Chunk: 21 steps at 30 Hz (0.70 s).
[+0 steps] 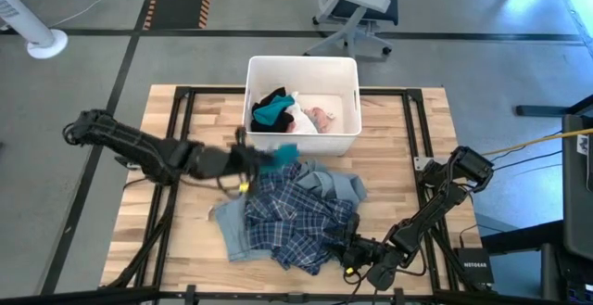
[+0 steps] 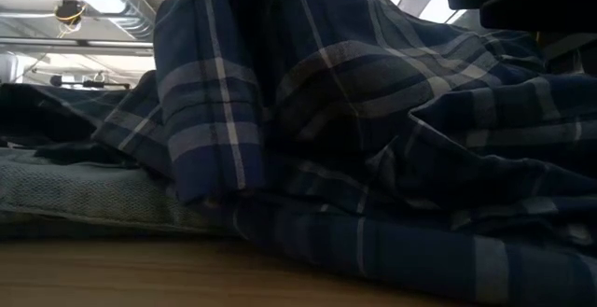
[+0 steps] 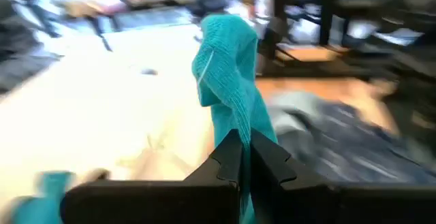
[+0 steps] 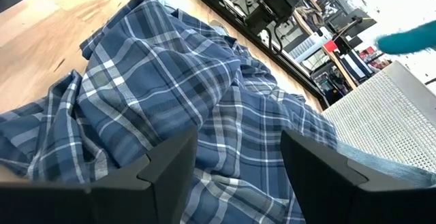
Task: Sort clothes
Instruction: Put the blue sock into the
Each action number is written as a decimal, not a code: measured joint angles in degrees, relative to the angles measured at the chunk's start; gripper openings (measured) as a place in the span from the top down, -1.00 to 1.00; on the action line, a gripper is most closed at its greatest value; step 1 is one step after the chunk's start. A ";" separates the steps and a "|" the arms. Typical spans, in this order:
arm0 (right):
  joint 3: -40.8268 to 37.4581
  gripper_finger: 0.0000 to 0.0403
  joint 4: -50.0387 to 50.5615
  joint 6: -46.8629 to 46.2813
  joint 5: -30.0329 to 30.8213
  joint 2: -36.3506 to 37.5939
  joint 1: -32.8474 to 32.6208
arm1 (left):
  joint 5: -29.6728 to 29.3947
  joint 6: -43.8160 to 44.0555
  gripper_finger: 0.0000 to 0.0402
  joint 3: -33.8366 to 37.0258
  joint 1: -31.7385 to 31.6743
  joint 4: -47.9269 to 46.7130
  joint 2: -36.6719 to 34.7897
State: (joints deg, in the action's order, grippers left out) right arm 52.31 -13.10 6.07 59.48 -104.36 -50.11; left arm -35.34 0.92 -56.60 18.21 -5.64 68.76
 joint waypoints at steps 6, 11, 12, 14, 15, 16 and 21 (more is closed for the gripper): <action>0.00 -0.15 0.00 -0.01 -0.22 0.00 0.00 | -0.08 -5.34 0.96 -0.02 -11.48 4.36 -0.17; 0.00 -0.15 -0.02 -0.02 -0.83 0.00 -0.08 | -0.10 -8.74 0.90 -0.02 -19.43 6.46 -0.10; 0.00 -0.15 -0.04 -0.02 -0.99 0.00 -0.07 | -0.08 -8.87 0.89 -0.02 -20.76 7.18 -0.10; 0.00 -0.15 0.02 -0.01 -1.07 0.00 -0.08 | -0.08 -8.56 0.89 -0.02 -23.12 8.34 -0.10; 0.00 -0.15 0.02 -0.01 -1.07 0.00 -0.07 | -0.03 -8.06 0.88 -0.02 -24.19 8.42 -0.10; 0.00 -0.15 0.04 -0.01 -1.07 0.00 -0.08 | 0.34 -7.67 0.88 -0.02 -25.23 8.22 -0.10; 0.00 -0.15 0.30 -0.02 -1.07 0.00 -0.08 | 0.64 -4.88 0.77 -0.02 -29.12 7.65 -0.08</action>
State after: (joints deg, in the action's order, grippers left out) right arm 52.31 -12.80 6.05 58.41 -104.36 -50.19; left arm -34.70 -3.95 -56.62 -10.91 2.02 68.69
